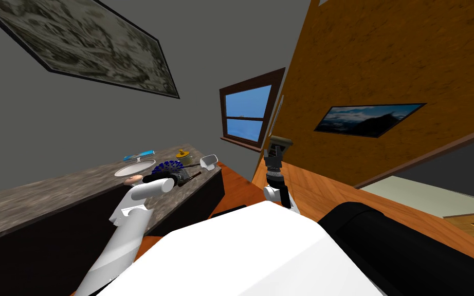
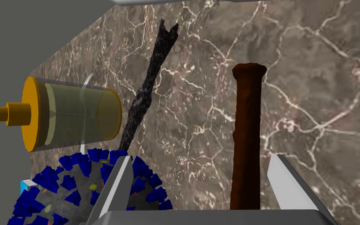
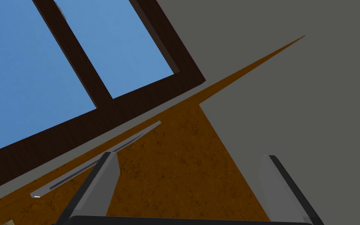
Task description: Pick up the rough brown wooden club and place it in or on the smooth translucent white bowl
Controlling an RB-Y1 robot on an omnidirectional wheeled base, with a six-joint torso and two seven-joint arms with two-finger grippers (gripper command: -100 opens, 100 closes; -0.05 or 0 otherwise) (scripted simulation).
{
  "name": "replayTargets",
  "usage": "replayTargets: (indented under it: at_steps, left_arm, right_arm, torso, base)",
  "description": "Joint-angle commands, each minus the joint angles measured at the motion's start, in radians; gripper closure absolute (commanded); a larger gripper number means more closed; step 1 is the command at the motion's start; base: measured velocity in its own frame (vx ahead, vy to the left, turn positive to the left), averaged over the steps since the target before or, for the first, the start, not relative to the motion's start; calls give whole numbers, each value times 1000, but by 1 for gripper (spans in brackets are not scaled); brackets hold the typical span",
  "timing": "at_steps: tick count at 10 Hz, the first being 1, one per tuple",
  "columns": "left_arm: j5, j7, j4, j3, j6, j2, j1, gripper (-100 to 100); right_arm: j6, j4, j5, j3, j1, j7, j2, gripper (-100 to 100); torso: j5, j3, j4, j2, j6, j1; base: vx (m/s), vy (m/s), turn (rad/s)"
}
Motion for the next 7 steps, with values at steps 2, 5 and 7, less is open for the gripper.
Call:
replayTargets:
  at_steps: [2, 5, 7]
  left_arm:
    - [6, 8, 14, 4, 63, 8, -9, -100]
    - [23, 20, 41, 15, 137, 30, -25, -100]
    - [39, 32, 67, 25, 204, 52, -39, -100]
  right_arm:
    - [0, 0, 0, 0, 0, 0, 0, 0]
    - [0, 0, 0, 0, 0, 0, 0, 0]
    - [0, 0, 0, 0, 0, 0, 0, 0]
  torso:
    - [0, 0, 0, 0, 0, 0]
    - [0, 0, 0, 0, 0, 0]
    - [0, 0, 0, 0, 0, -1]
  base:
    - [36, -7, -13]
    - [40, -13, -18]
    - [49, -21, -27]
